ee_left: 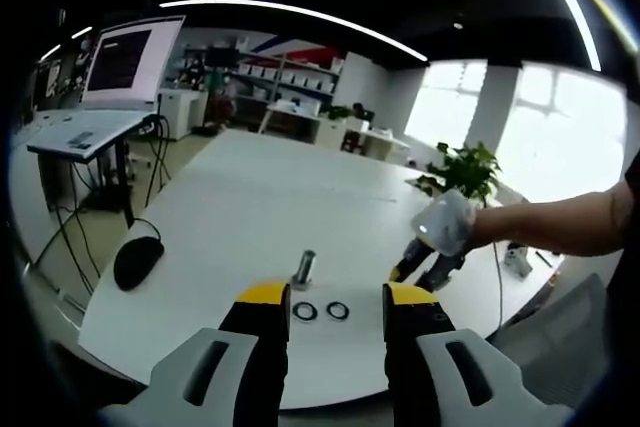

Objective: Place the washer onto the threaded stud by aligning its center hole with the stud, sliding it down to the base, and recovering from edge contact or off-axis alignment until the washer reaches the visible bottom stop.

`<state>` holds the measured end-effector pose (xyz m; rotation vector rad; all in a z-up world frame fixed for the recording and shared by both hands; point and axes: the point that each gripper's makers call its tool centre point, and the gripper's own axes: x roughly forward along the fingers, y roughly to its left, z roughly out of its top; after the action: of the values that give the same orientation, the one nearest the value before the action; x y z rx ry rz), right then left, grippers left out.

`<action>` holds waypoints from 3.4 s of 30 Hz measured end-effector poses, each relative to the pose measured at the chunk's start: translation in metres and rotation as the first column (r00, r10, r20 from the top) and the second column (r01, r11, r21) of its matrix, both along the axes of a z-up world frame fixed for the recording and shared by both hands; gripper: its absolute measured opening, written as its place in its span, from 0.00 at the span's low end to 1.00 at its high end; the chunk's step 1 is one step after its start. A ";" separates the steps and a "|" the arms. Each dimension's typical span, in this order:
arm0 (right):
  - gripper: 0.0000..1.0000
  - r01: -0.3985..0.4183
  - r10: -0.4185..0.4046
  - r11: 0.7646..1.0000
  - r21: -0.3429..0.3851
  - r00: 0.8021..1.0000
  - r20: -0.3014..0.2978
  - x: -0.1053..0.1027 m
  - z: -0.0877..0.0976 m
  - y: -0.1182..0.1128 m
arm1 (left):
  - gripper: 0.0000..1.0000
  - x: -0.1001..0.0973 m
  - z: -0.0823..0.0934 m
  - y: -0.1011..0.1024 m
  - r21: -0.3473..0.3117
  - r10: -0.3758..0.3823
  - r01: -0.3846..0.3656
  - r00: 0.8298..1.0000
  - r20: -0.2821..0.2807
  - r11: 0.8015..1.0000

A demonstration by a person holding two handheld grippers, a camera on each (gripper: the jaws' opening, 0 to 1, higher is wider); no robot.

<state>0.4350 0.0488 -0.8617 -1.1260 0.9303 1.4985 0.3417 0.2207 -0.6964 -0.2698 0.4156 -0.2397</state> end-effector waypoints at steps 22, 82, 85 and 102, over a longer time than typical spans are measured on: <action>0.19 -0.002 0.002 1.000 -0.018 1.000 0.010 0.004 -0.007 0.003 | 0.35 0.000 0.000 0.000 0.000 -0.002 0.002 1.000 -0.001 1.000; 0.13 0.064 -0.066 0.997 0.032 0.995 0.080 0.006 0.070 -0.046 | 0.35 0.000 -0.001 -0.001 0.002 -0.011 0.011 1.000 -0.003 1.000; 0.13 0.057 -0.058 0.998 0.014 0.994 0.095 0.007 0.070 -0.051 | 0.35 0.000 -0.001 -0.001 0.002 -0.010 0.010 1.000 -0.003 1.000; 0.13 0.069 -0.066 0.997 -0.023 0.993 0.095 0.021 0.058 -0.054 | 0.35 0.000 -0.001 -0.001 0.000 -0.010 0.010 1.000 -0.004 1.000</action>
<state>0.4560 -0.0048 -0.8041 -1.1627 0.9167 1.3709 0.3418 0.2199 -0.6974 -0.2680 0.4212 -0.2488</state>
